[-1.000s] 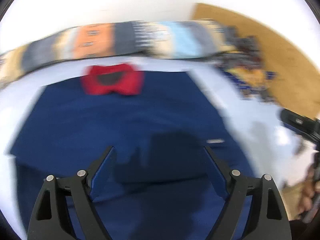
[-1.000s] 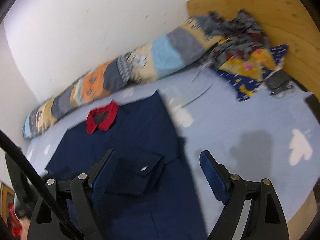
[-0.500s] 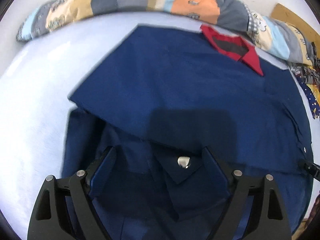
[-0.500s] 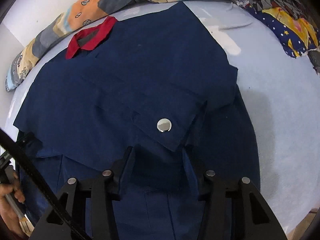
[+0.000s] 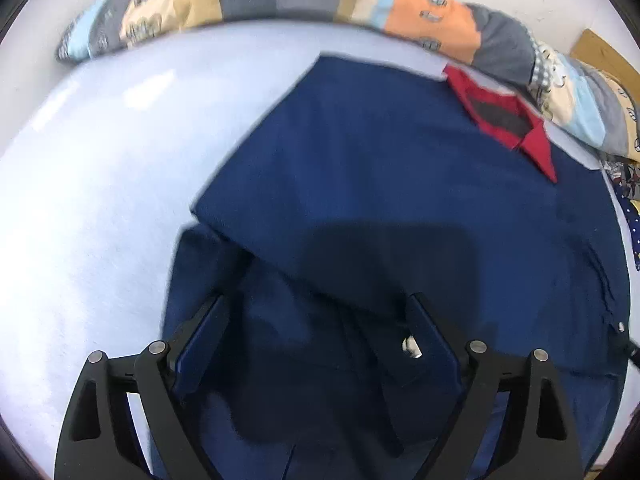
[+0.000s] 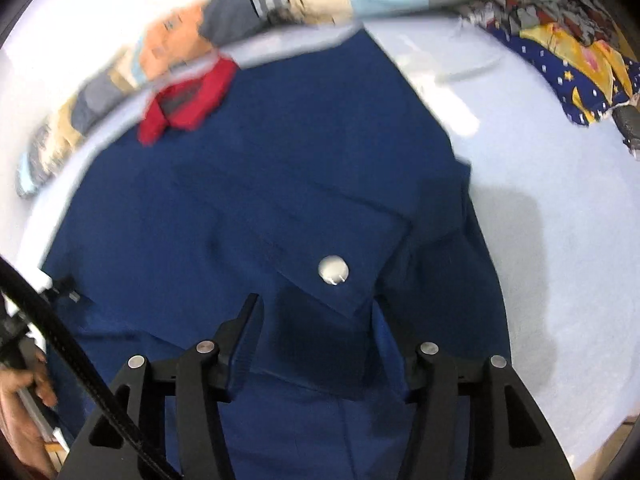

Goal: Fold large clothes

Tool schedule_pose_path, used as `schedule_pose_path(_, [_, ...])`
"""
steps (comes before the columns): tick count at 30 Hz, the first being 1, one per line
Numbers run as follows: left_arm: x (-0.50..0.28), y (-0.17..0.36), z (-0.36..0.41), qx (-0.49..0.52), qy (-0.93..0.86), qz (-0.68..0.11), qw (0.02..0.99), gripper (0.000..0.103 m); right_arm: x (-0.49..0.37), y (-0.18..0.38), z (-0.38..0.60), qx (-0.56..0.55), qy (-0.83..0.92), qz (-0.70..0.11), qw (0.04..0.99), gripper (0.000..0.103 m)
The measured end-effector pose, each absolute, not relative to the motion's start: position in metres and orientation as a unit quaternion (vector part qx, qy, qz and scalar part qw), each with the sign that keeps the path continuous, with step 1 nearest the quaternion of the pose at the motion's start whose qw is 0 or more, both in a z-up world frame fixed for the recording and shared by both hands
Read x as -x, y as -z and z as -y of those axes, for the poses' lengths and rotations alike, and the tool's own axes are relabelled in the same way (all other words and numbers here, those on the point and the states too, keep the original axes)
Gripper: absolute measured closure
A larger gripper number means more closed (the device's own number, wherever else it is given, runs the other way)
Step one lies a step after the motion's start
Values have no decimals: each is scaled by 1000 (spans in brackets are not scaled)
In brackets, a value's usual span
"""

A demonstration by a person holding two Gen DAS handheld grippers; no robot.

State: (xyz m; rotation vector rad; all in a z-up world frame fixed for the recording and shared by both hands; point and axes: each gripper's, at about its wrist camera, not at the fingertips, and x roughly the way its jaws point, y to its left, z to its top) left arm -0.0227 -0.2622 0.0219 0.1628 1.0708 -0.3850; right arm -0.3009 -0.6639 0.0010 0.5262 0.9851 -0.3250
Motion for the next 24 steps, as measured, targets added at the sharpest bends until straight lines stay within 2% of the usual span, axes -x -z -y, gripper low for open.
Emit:
schedule_pose_path(4, [30, -29, 269, -95, 192, -497, 841, 14, 301, 2, 665, -235, 172, -473, 832, 41])
schedule_pose_path(7, [35, -9, 280, -138, 195, -521, 820, 14, 299, 23, 665, -249, 159, -507, 810, 39])
schedule_pose_path(15, [73, -27, 282, -162, 219, -490, 828, 12, 302, -13, 624, -189, 140, -479, 846, 38])
schedule_pose_path(21, [103, 5, 296, -241, 224, -505, 798, 12, 296, 19, 617, -163, 126, -536, 818, 32])
schedule_pose_path(24, [120, -7, 292, -236, 228, -489, 808, 12, 301, 9, 616, -162, 124, -529, 824, 32])
